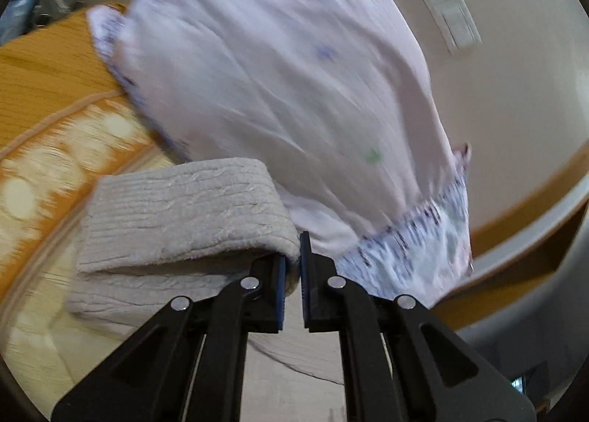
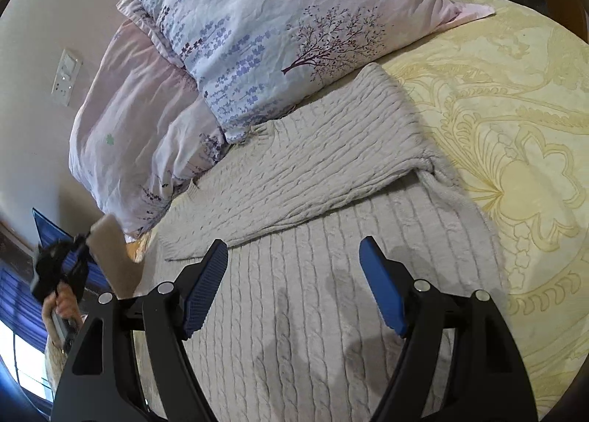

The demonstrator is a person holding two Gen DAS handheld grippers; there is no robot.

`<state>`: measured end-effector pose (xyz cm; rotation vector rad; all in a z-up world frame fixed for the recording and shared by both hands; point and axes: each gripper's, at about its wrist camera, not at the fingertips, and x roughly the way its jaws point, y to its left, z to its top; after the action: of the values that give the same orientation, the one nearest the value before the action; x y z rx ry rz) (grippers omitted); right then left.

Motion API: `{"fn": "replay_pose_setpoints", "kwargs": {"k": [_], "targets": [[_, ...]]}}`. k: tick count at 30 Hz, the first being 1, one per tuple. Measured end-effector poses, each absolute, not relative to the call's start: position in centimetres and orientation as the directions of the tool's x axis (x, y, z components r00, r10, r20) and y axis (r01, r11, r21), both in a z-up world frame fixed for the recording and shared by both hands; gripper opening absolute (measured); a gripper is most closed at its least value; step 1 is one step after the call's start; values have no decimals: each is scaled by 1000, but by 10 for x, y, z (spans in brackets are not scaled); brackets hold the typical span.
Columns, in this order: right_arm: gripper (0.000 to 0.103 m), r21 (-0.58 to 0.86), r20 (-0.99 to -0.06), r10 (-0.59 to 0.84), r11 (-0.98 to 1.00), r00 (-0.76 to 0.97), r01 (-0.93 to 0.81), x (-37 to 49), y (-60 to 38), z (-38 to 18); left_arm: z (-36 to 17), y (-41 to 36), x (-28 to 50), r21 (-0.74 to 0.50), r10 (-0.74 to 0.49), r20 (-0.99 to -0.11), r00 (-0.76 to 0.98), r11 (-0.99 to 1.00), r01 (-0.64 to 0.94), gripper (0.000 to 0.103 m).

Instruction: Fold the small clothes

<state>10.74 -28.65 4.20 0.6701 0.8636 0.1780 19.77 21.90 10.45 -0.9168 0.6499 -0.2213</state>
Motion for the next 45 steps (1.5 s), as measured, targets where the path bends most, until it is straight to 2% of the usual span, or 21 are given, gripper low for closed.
{"fn": "replay_pose_setpoints", "kwargs": {"k": [6,10,16,19,22,23,26,27,28,32,35,38,42,45], "targets": [[75,612,-642,417,784,644,103,105,-285,43,103,139,224,-785,-557,-429,711,620,12,6],[75,613,-647,417,783,638,110,103,-287,42,80,83,232,-805,-644,-433,630,591,51,6],[75,604,-655,417,790,630,105,99,-286,43,37,28,235,-815,-697,-477,536,579,27,7],[75,598,-659,413,795,629,104,99,-286,44,20,14,237,-812,-702,-505,502,584,1,12],[75,587,-666,410,804,623,97,101,-284,48,8,5,238,-789,-702,-561,438,614,-26,31],[75,583,-666,410,808,623,92,102,-283,50,9,2,237,-784,-709,-571,414,621,-18,42],[75,556,-668,401,829,627,62,107,-277,61,19,3,223,-787,-751,-564,345,615,53,66],[75,547,-667,399,836,629,50,108,-275,64,22,6,217,-790,-764,-557,325,608,75,71],[75,529,-666,398,848,631,24,112,-269,71,28,12,207,-783,-771,-559,305,612,112,72],[74,466,-658,417,880,627,-96,128,-239,89,49,54,177,-659,-673,-635,378,728,188,72],[64,372,-658,434,898,616,-235,146,-199,99,56,93,172,-528,-525,-704,478,837,143,70],[55,255,-674,453,884,583,-392,167,-147,100,50,125,177,-508,-466,-726,506,859,62,65],[54,102,-670,474,821,571,-562,173,-89,99,39,143,182,-412,-351,-793,498,911,-13,62],[54,17,-682,491,751,542,-660,176,-52,93,27,155,184,-414,-348,-807,478,909,-37,61]]}}
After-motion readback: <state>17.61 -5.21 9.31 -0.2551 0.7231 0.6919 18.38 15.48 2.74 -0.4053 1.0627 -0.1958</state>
